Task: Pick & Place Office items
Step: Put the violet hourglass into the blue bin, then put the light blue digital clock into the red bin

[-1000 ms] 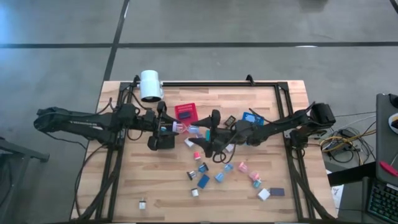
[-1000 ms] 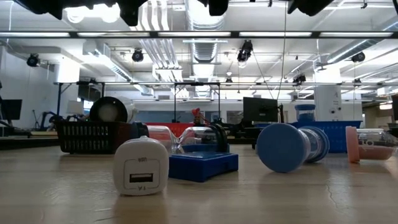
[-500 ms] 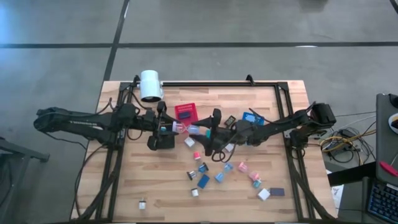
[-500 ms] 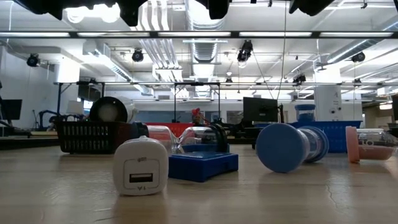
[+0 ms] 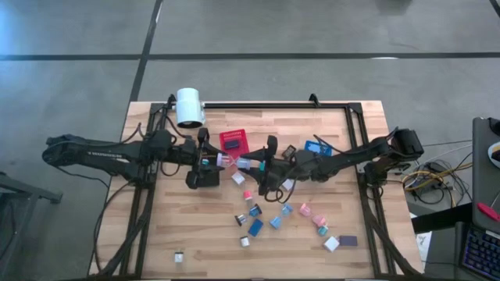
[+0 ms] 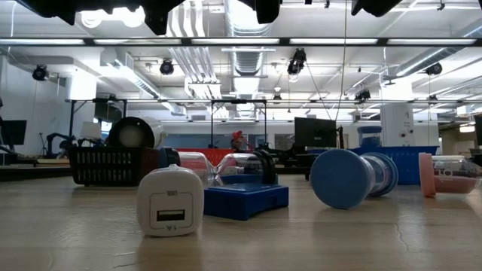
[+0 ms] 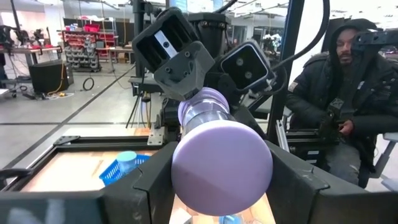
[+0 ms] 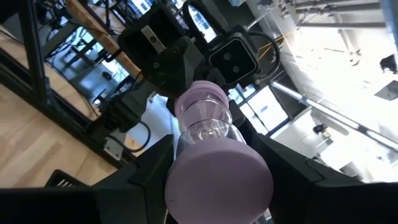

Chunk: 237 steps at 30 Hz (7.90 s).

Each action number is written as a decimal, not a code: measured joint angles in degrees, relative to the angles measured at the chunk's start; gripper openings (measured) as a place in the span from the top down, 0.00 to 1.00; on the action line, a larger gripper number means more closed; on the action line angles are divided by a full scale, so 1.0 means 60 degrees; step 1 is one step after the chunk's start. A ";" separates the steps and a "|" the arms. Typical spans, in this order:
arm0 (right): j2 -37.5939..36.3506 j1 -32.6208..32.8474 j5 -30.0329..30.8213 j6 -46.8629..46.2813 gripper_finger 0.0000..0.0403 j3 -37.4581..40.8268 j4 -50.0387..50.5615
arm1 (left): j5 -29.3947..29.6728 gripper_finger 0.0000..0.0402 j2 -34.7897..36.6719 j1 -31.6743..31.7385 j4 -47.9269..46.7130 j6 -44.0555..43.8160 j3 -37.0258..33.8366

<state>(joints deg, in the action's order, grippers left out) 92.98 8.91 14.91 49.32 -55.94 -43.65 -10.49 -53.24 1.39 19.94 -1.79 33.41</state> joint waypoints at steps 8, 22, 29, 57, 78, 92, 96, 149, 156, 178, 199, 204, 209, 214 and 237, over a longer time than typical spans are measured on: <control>-0.0936 0.0040 -0.0029 -0.0841 0.53 0.0142 0.1388 | -0.0123 0.11 0.1088 0.0007 -0.1534 0.0427 0.0284; -0.4183 -0.0084 0.0430 -0.3382 0.53 0.0570 0.5568 | 0.0901 0.32 0.4967 0.0047 -0.4741 0.1126 -0.1147; -0.5747 -0.0073 0.1190 -0.5020 0.53 0.0616 0.8380 | 0.0939 0.83 0.6696 0.0080 -0.4731 0.1219 -0.2454; -0.4457 -0.0322 0.0610 -1.4070 0.53 -0.4476 2.2257 | 0.2292 0.96 0.7534 0.0078 -0.1805 0.1013 -0.5187; -0.4860 -0.4261 -0.1853 -1.1161 0.53 -0.0716 2.0363 | 0.2109 0.98 0.7531 0.0073 -0.1751 0.1250 -0.5184; -0.4843 -0.5125 -0.2291 -1.0178 0.53 0.0438 1.8798 | 0.2111 0.98 0.7528 0.0073 -0.1752 0.1262 -0.5180; -0.4839 -0.5125 -0.2309 -1.0178 0.53 0.0559 1.8636 | 0.2112 0.98 0.7530 0.0073 -0.1755 0.1262 -0.5180; -0.2407 -0.5431 -0.1670 -0.9460 0.42 0.0622 1.7603 | 0.2115 0.98 0.7531 0.0076 -0.1820 0.1338 -0.5198; -0.2410 -0.5424 -0.1700 -0.9431 0.32 -0.0003 1.8209 | 0.2115 0.98 0.7530 0.0073 -0.1820 0.1338 -0.5198; -0.9900 -0.3384 -0.2926 -0.8716 0.67 0.3474 0.7680 | 0.2119 0.98 0.7529 0.0075 -0.1820 0.1047 -0.5198; -1.0475 -0.3107 -0.3325 -0.8608 0.98 0.8070 0.2298 | 0.2432 0.98 0.7527 0.0080 -0.1828 0.0727 -0.5198; -1.0578 -0.3107 -0.3329 -0.8686 0.98 0.8823 0.1007 | 0.2482 0.98 0.7531 0.0080 -0.1898 0.0895 -0.5198; -1.0813 -0.3126 -0.3329 -0.8650 0.98 0.9174 0.0963 | 0.2512 0.98 0.7527 0.0080 -0.2046 0.1076 -0.5161; -1.0806 -0.3143 -0.3506 -0.8633 0.98 0.9220 0.1361 | 0.2596 0.98 0.7527 0.0080 -0.2256 0.1085 -0.5060; -1.0806 -0.3242 -0.3565 -0.8721 0.98 0.9235 0.0851 | 0.3973 0.99 -0.0464 0.0085 -0.4543 0.0018 0.1219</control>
<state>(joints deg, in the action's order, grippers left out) 28.14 -10.54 -6.48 -3.01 -0.53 -38.54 13.34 -56.02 1.90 -7.32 -1.68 40.72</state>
